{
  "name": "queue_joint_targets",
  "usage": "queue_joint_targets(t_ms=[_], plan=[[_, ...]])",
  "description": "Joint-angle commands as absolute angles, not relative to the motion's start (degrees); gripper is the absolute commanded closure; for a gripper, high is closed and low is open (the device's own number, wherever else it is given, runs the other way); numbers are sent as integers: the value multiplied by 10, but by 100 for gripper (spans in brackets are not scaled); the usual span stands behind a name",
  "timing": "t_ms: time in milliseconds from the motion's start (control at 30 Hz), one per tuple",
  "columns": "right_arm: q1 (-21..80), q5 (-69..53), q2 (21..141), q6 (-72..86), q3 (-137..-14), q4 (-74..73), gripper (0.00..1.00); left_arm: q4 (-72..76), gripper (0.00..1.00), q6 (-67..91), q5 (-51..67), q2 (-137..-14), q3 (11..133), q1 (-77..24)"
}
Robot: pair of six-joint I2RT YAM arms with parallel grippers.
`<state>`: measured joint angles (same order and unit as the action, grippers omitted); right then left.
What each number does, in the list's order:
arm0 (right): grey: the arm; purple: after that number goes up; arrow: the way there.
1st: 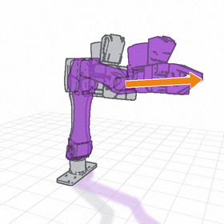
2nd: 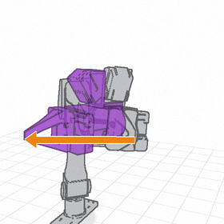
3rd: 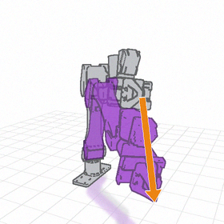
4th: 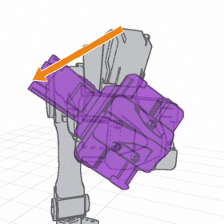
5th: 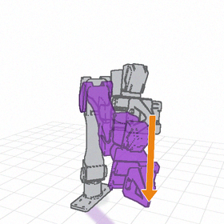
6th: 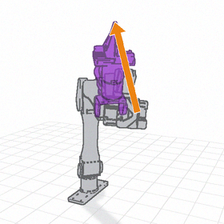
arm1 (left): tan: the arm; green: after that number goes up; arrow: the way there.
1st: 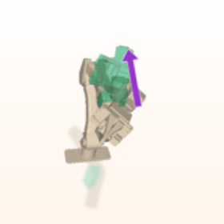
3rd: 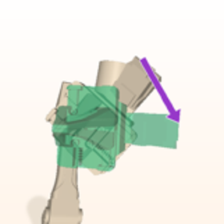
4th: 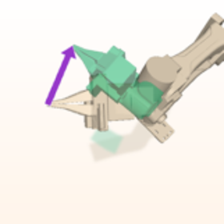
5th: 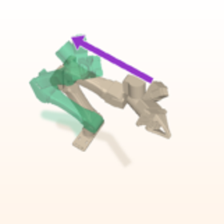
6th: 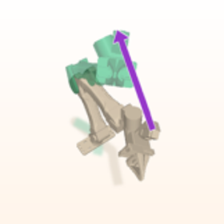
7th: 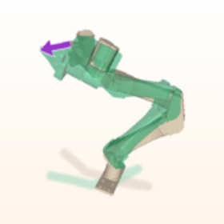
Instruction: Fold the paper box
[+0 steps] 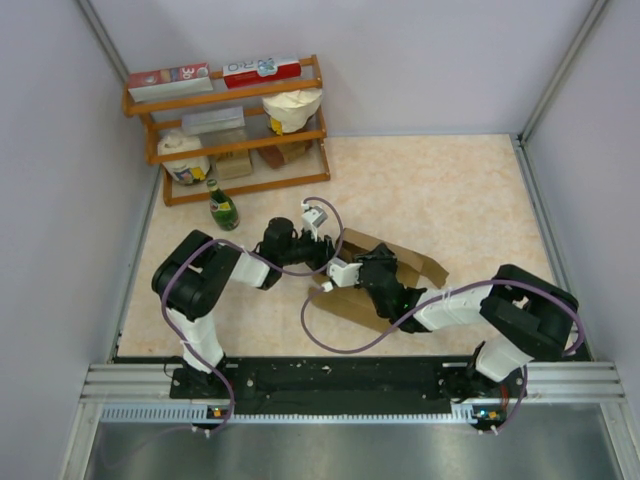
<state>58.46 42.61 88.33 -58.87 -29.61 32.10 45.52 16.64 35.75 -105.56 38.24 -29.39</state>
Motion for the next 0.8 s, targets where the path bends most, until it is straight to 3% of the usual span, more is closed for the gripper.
queue_joint_targets(t_ms=[0, 767], plan=[[598, 428, 888, -574, -291, 340, 68, 491, 32, 173, 344, -1056, 383, -297], [606, 419, 880, -538, -295, 316, 61, 526, 44, 180, 194, -1022, 350, -347]])
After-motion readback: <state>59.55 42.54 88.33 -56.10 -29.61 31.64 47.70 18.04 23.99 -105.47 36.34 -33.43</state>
